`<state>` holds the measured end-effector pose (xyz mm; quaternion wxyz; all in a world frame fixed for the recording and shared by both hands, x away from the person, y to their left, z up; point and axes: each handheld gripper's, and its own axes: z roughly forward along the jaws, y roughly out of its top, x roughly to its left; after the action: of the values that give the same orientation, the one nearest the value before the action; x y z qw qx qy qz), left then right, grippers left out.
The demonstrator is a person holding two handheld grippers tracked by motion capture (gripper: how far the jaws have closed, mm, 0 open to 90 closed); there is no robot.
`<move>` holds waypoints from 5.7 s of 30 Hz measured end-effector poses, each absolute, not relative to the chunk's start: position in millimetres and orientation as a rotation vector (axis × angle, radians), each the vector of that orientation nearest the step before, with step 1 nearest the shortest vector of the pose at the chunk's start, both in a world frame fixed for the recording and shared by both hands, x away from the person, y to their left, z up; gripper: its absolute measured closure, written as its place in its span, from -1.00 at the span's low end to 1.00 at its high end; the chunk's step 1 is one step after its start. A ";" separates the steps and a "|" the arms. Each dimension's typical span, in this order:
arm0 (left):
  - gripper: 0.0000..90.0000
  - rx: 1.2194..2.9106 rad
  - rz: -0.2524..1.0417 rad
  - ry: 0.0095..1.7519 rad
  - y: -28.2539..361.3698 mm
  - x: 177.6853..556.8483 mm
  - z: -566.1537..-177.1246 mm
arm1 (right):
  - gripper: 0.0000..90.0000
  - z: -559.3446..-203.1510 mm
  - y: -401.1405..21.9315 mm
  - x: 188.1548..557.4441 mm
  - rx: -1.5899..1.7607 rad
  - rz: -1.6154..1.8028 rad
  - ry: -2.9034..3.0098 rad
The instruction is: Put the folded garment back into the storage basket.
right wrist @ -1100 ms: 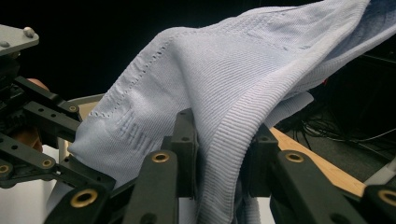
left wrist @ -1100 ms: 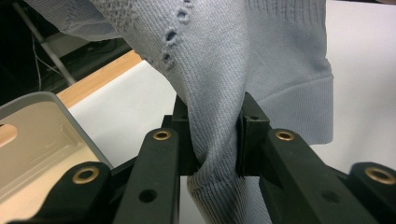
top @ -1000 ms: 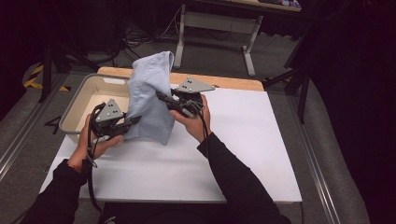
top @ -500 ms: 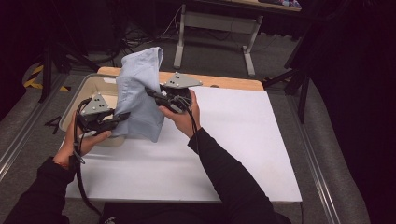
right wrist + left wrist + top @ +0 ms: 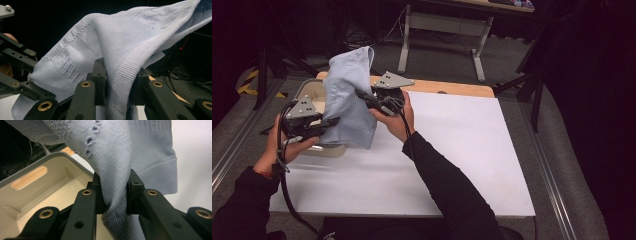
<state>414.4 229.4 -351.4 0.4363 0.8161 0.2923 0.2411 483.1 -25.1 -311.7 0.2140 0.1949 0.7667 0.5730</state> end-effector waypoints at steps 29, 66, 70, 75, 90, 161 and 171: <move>0.64 2.008 0.595 0.865 292.1 425.4 -347.8 | 0.58 -309.1 46.7 508.7 0.551 1.623 2.168; 0.45 2.129 0.551 1.053 302.1 445.2 -400.9 | 0.58 -383.2 72.8 539.3 0.744 1.519 2.347; 0.37 2.135 0.567 1.062 302.3 443.7 -400.7 | 0.58 -385.1 71.9 539.0 0.754 1.523 2.355; 0.27 2.143 0.586 1.047 304.9 440.1 -403.2 | 0.58 -387.4 71.6 535.6 0.742 1.523 2.367; -0.14 2.061 0.651 1.018 309.2 429.6 -392.4 | 0.56 -395.7 76.8 525.8 0.721 1.487 2.410; 0.11 2.148 0.756 1.182 218.9 564.4 -394.1 | -0.26 -404.8 -260.3 384.2 0.742 1.345 2.163; 0.64 2.224 0.748 1.133 217.0 560.8 -397.1 | -0.25 -407.6 -265.1 385.2 0.789 1.356 2.137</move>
<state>560.8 217.0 -397.1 0.2648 0.8231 0.4193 0.2768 385.2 -265.1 -407.6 0.2427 0.2886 0.7821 0.4961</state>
